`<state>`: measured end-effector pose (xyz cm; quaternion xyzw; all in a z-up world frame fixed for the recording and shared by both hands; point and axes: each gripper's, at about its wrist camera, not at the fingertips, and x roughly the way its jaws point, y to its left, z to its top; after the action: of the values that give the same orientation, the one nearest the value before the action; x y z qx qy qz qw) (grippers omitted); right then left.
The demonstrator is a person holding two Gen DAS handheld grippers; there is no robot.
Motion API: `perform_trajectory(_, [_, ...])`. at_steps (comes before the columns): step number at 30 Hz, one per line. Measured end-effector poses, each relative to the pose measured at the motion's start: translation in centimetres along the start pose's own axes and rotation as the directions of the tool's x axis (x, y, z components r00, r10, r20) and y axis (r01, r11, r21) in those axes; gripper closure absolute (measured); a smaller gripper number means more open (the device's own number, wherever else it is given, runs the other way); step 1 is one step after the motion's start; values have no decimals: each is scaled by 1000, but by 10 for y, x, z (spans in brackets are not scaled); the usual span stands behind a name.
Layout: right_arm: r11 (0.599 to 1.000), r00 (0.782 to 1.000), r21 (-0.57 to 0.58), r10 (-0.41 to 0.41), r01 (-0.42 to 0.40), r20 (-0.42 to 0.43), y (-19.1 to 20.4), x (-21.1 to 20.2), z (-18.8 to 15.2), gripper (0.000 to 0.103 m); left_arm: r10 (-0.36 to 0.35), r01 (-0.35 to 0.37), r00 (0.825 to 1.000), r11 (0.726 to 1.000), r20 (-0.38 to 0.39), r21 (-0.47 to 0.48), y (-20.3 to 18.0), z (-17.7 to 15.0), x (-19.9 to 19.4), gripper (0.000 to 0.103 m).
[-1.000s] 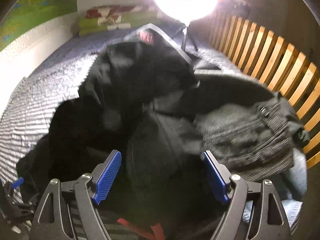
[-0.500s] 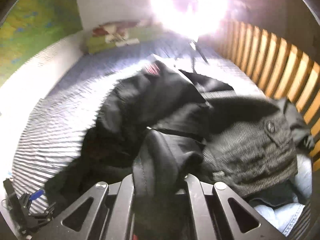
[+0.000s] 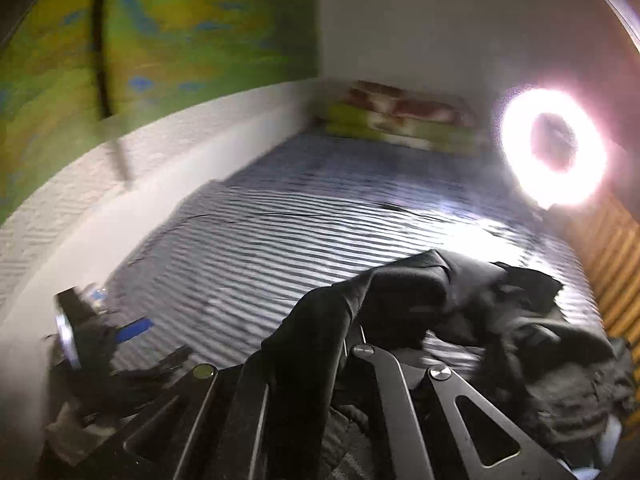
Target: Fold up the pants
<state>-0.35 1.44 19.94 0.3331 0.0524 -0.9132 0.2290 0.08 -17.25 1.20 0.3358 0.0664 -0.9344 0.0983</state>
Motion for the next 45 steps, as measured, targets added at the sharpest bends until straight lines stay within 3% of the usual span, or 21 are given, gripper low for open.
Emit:
perform_trajectory(3, [993, 996, -73, 90, -89, 12, 54, -7, 8, 101, 24, -23, 1000, 998, 14, -64, 32, 6, -7, 18])
perform_trajectory(7, [965, 973, -127, 231, -228, 13, 102, -8, 13, 101, 54, -52, 998, 993, 15, -104, 63, 5, -13, 18])
perform_trajectory(10, [957, 971, -168, 239, -238, -12, 115, 6, 6, 101, 71, -70, 997, 992, 8, -102, 76, -2, -19, 17])
perform_trajectory(12, [969, 976, -119, 212, -217, -52, 104, 26, -3, 101, 84, -84, 996, 993, -5, -87, 83, -9, -18, 17])
perform_trajectory(15, [992, 991, -73, 100, -107, -94, 67, 58, -29, 101, 88, -89, 996, 994, -32, -58, 84, -18, -15, 16])
perform_trajectory(18, [999, 981, -1, 48, -49, -186, 20, 83, -72, 101, 57, -58, 996, 998, -75, -10, 75, -33, -8, 13])
perform_trajectory(22, [994, 964, 110, 43, -14, -263, -43, 101, -122, 101, -5, 21, 991, 993, -132, 117, 44, -63, -3, 8])
perform_trajectory(27, [985, 960, 168, 76, -30, -269, -67, 97, -147, 96, -15, 73, 979, 957, -203, 282, 8, -111, 4, 6])
perform_trajectory(28, [986, 960, 165, 74, -30, -271, -69, 96, -152, 94, 4, 64, 977, 948, -214, 311, 3, -119, 9, 6])
perform_trajectory(31, [989, 962, 149, 49, -9, -269, -71, 93, -162, 75, 83, 3, 972, 931, -221, 365, -6, -131, 23, 6])
perform_trajectory(33, [989, 962, 146, 38, 2, -269, -71, 87, -173, 57, 91, -10, 972, 936, -214, 353, -7, -128, 29, 6])
perform_trajectory(35, [990, 963, 143, 25, 14, -269, -71, 81, -186, 48, 95, -22, 975, 941, -201, 339, -8, -123, 36, 6])
perform_trajectory(37, [992, 960, 124, 1, 35, -280, -69, 76, -203, 48, 116, -40, 973, 935, -198, 351, -11, -121, 42, 6])
perform_trajectory(40, [996, 952, 77, -26, 51, -304, -61, 71, -229, 48, 119, -39, 971, 936, -209, 350, -10, -120, 50, 23])
perform_trajectory(43, [997, 943, 59, -29, 51, -333, -57, 76, -245, 48, 127, -41, 962, 942, -240, 333, -6, -122, 58, 47])
perform_trajectory(44, [998, 942, 58, -11, 32, -337, -57, 79, -246, 55, 131, -44, 960, 943, -248, 329, -4, -122, 60, 65])
perform_trajectory(45, [997, 942, 75, 3, 24, -337, -59, 81, -247, 79, 132, -46, 958, 947, -255, 319, -2, -123, 60, 77])
